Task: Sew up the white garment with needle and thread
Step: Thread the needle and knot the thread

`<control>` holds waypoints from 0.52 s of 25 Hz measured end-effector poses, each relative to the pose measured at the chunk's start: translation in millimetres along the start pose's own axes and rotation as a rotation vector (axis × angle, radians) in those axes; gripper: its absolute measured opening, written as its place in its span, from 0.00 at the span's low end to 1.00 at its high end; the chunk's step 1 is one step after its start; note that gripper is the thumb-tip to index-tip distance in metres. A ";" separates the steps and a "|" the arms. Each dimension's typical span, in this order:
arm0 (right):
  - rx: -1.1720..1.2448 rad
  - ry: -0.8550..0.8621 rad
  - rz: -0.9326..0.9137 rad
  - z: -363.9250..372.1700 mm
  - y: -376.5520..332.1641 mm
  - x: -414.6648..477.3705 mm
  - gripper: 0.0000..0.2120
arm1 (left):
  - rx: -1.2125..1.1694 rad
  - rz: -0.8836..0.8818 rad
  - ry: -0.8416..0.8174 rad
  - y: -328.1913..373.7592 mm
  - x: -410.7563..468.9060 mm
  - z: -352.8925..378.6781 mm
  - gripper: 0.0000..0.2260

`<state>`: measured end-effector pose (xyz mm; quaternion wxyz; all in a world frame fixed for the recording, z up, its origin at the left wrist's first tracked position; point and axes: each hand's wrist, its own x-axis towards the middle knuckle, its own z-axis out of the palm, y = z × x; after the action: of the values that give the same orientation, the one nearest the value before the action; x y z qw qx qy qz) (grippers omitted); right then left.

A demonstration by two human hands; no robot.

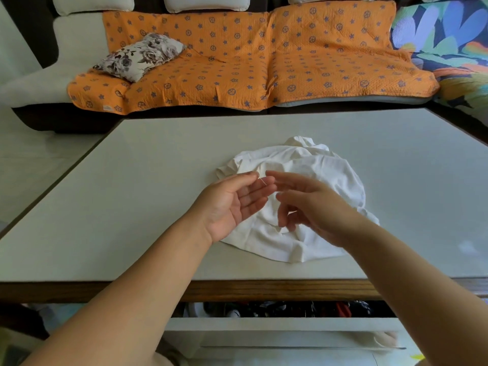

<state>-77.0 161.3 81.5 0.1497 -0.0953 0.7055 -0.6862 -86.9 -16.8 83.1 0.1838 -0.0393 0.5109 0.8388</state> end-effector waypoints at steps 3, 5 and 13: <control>0.019 0.011 -0.018 1.5 3.4 4.8 0.15 | 0.023 -0.029 -0.012 -3.0 2.8 2.1 0.10; -0.004 0.061 -0.023 0.2 4.3 7.8 0.12 | 0.023 -0.041 -0.015 -4.1 5.6 2.2 0.09; -0.040 0.149 -0.011 -10.3 3.6 11.0 0.07 | 0.079 -0.022 0.063 -5.8 12.5 3.0 0.02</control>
<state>-90.6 167.4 77.2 0.0908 -0.0509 0.7277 -0.6780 -96.2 -8.4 76.4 0.1782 -0.0640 0.5487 0.8143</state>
